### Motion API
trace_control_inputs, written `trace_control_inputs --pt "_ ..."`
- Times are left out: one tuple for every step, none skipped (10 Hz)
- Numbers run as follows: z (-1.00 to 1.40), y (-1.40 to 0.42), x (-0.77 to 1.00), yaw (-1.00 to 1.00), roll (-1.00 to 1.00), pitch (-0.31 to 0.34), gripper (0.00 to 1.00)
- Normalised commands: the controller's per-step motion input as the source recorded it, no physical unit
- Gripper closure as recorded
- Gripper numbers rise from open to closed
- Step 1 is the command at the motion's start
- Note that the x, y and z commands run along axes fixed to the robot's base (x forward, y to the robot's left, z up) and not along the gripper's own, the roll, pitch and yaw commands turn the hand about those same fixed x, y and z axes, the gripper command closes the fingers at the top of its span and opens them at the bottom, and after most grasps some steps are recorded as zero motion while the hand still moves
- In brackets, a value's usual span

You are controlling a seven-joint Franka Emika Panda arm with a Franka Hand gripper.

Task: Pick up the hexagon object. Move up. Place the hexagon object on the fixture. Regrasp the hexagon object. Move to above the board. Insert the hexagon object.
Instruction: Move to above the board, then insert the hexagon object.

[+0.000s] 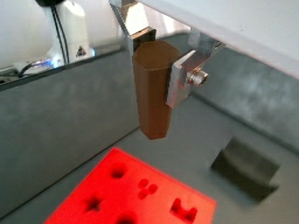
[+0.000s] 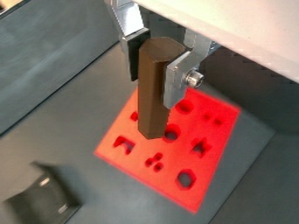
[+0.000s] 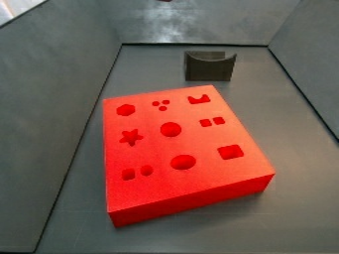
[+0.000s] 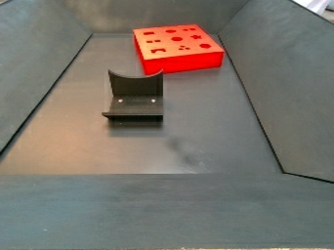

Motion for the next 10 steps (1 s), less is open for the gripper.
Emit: trace_control_inputs --pt "0.03 -0.04 -0.08 -0.08 -0.68 -0.104 1.00" --pt "0.00 -0.02 -0.05 -0.04 -0.41 -0.067 1.00" --pt "0.01 0.00 -0.04 -0.03 -0.27 -0.041 1.00" --pt "0.00 -0.02 0.00 0.00 0.00 0.000 1.00" --pt "-0.29 -0.06 -0.59 -0.14 0.05 -0.223 1.00" --pt "-0.51 0.37 -0.55 0.00 -0.22 -0.277 1.00" --pt "-0.67 0.17 -0.91 -0.09 -0.10 -0.274 1.00" --pt "-0.65 0.37 -0.91 -0.02 -0.15 -0.260 1.00" --pt "-0.59 0.45 -0.86 0.00 -0.18 -0.261 1.00" --pt "-0.28 0.33 -0.53 0.06 -0.31 -0.334 1.00"
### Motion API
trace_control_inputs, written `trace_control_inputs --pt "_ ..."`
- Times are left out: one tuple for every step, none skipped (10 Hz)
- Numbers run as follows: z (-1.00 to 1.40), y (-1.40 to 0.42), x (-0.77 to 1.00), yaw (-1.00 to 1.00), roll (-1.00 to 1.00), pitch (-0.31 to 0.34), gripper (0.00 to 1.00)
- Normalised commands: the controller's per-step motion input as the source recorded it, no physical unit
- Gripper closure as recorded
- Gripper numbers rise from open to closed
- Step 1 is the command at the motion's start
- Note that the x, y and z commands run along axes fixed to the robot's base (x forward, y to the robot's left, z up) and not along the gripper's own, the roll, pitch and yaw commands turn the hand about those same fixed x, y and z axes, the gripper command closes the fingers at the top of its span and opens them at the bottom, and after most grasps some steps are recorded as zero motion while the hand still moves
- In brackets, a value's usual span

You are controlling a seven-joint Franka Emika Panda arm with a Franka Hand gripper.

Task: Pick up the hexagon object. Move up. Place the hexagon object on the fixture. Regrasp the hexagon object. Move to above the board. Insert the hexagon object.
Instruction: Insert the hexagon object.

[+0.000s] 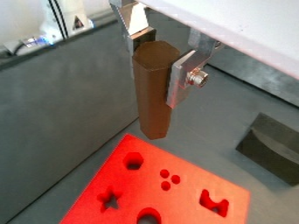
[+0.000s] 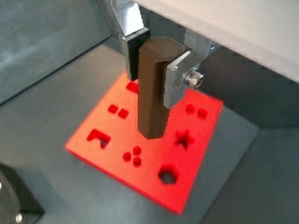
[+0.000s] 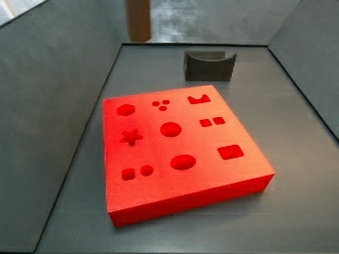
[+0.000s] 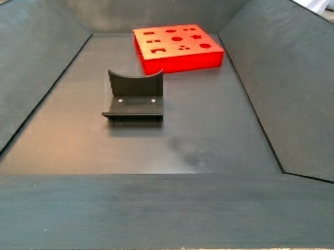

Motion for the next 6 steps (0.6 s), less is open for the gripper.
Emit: trace_control_inputs --pt "-0.09 0.18 -0.41 0.05 -0.38 -0.391 1.00" --pt "-0.04 0.12 -0.41 0.07 -0.40 -0.391 1.00" --pt "-0.06 0.09 -0.42 0.19 -0.37 -0.363 1.00" --pt "-0.39 0.00 -0.56 0.00 -0.24 -0.309 1.00" --pt "-0.95 -0.23 -0.23 -0.41 -0.02 -0.164 1.00" --pt "-1.00 -0.22 0.00 -0.54 0.00 -0.027 1.00"
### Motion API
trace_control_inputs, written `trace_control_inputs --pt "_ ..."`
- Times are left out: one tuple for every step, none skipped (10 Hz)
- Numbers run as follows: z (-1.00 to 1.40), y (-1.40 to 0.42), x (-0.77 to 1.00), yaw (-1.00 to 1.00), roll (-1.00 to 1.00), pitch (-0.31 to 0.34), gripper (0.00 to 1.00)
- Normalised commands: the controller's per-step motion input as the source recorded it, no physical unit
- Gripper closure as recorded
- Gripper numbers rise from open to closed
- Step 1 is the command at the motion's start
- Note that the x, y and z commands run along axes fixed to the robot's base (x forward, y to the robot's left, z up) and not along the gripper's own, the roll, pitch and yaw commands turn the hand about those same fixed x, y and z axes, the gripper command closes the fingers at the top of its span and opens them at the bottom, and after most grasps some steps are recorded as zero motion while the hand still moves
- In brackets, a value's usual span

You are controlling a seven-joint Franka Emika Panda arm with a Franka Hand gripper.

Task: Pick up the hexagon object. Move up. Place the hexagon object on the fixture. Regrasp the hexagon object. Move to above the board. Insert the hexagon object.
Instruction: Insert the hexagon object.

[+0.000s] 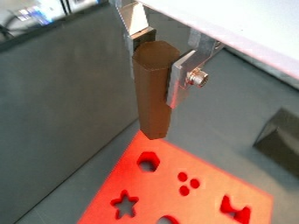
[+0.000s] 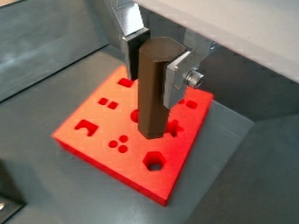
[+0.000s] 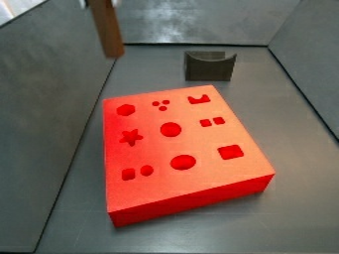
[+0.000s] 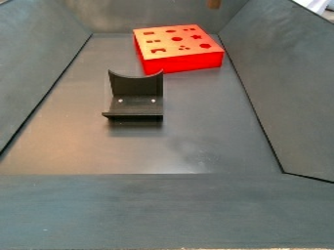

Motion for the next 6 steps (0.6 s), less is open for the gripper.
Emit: trace_control_inputs --pt "-1.00 -0.24 0.00 -0.55 0.00 0.000 1.00" --pt "-1.00 -0.17 0.08 -0.56 0.00 0.000 1.00" --pt "-1.00 -0.08 0.15 -0.51 0.00 0.000 1.00" --pt "-1.00 0.00 0.15 -0.47 0.00 0.000 1.00" --pt "-1.00 0.00 0.07 -0.39 0.01 0.043 1.00" --pt "-1.00 0.00 0.00 -0.29 0.02 0.081 1.00"
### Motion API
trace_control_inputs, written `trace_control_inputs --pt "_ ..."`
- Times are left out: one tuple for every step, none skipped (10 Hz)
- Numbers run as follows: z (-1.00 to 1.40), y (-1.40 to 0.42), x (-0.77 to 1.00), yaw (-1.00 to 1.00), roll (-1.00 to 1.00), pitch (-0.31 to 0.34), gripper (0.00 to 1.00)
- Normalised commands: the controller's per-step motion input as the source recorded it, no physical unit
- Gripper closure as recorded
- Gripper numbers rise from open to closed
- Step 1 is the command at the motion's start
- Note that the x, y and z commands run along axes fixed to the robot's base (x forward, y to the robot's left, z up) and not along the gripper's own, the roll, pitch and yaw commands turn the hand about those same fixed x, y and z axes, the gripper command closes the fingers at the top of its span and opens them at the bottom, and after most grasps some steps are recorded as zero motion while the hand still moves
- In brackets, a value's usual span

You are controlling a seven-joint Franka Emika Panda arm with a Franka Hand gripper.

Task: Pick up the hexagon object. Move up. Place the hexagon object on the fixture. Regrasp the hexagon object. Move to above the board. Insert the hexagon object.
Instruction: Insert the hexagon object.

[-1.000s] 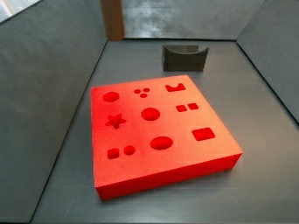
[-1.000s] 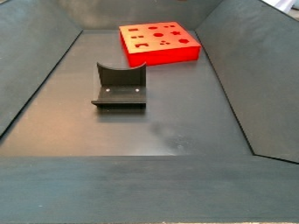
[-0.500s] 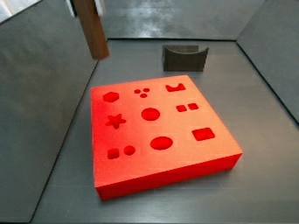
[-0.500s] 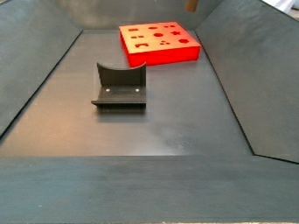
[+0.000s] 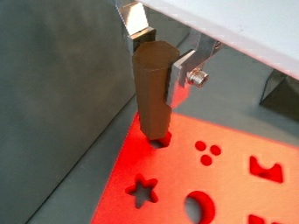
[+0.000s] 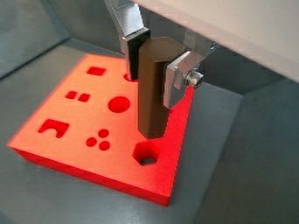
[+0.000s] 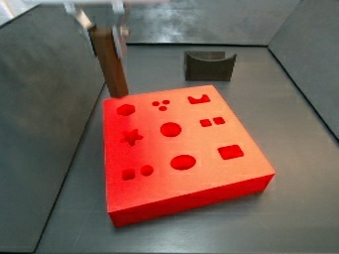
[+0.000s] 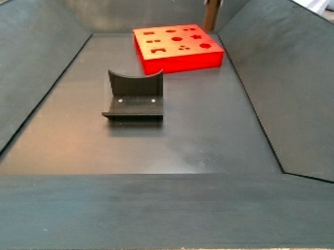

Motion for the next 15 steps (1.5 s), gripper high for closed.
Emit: trace_control_inputs --pt "-1.00 0.04 0.03 -0.24 0.01 0.074 1.00" --pt "-1.00 0.21 0.03 -0.14 0.00 0.069 1.00" --pt "-1.00 0.43 0.24 0.00 0.00 0.060 1.00" --pt "-0.97 0.44 0.35 0.00 -0.05 0.073 1.00" --pt "-1.00 0.00 0.28 0.00 0.00 0.029 1.00" --pt "-1.00 -0.18 0.09 0.00 0.01 0.000 1.00" --pt "-1.00 -0.22 0.00 0.00 0.05 0.014 1.00" --pt "-1.00 -0.22 -0.20 0.00 0.07 0.056 1.00" --pt "-0.92 -0.31 -0.35 0.07 0.12 0.044 1.00" --pt "-0.93 -0.29 -0.13 0.01 0.00 0.000 1.00" --pt "-1.00 -0.14 0.03 0.00 0.00 -0.044 1.00" --pt "-1.00 0.00 0.40 0.00 0.00 0.000 1.00" --pt "-1.00 0.00 0.55 -0.03 0.02 0.011 1.00" --pt "-1.00 0.00 0.51 -0.05 0.05 0.009 1.00" --pt "-1.00 0.00 0.32 -0.02 0.06 0.000 1.00"
